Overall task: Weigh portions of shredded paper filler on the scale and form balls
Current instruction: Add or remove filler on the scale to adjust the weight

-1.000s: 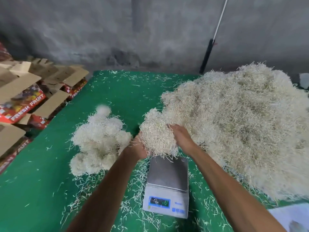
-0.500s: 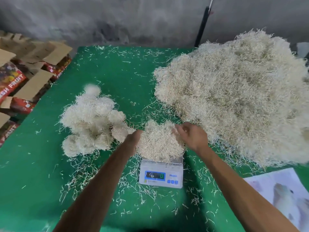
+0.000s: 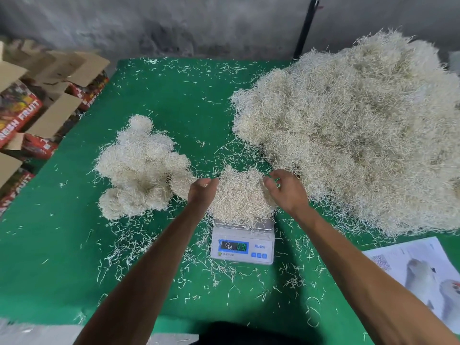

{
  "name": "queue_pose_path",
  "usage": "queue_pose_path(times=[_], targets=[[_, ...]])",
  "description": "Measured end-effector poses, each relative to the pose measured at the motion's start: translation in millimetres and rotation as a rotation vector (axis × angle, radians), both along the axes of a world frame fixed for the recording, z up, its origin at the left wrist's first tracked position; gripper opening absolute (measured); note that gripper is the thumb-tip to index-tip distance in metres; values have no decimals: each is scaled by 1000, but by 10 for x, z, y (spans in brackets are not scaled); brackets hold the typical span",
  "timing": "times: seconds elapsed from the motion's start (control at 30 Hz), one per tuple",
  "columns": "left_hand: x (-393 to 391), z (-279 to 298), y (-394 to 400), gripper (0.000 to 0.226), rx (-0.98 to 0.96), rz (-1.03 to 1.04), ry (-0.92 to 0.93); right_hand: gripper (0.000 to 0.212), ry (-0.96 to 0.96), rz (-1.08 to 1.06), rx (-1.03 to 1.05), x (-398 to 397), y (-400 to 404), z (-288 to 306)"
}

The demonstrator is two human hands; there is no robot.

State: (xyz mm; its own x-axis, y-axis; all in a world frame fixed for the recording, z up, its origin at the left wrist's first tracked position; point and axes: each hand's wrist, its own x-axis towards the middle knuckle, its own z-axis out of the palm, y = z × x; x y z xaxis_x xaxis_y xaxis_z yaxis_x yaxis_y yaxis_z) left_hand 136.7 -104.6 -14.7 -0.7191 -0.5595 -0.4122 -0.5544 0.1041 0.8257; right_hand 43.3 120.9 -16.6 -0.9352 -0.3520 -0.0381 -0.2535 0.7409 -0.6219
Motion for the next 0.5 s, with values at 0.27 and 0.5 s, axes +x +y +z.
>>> queue_pose_path(times=[0.27,0.5], targets=[[6,-61,-3,58,-75,-16,-8,71,-38,59,-57,33,4,-84],[2,-69,26,82,-96,-97,-9,91,-88,110,-64,44,60,-151]])
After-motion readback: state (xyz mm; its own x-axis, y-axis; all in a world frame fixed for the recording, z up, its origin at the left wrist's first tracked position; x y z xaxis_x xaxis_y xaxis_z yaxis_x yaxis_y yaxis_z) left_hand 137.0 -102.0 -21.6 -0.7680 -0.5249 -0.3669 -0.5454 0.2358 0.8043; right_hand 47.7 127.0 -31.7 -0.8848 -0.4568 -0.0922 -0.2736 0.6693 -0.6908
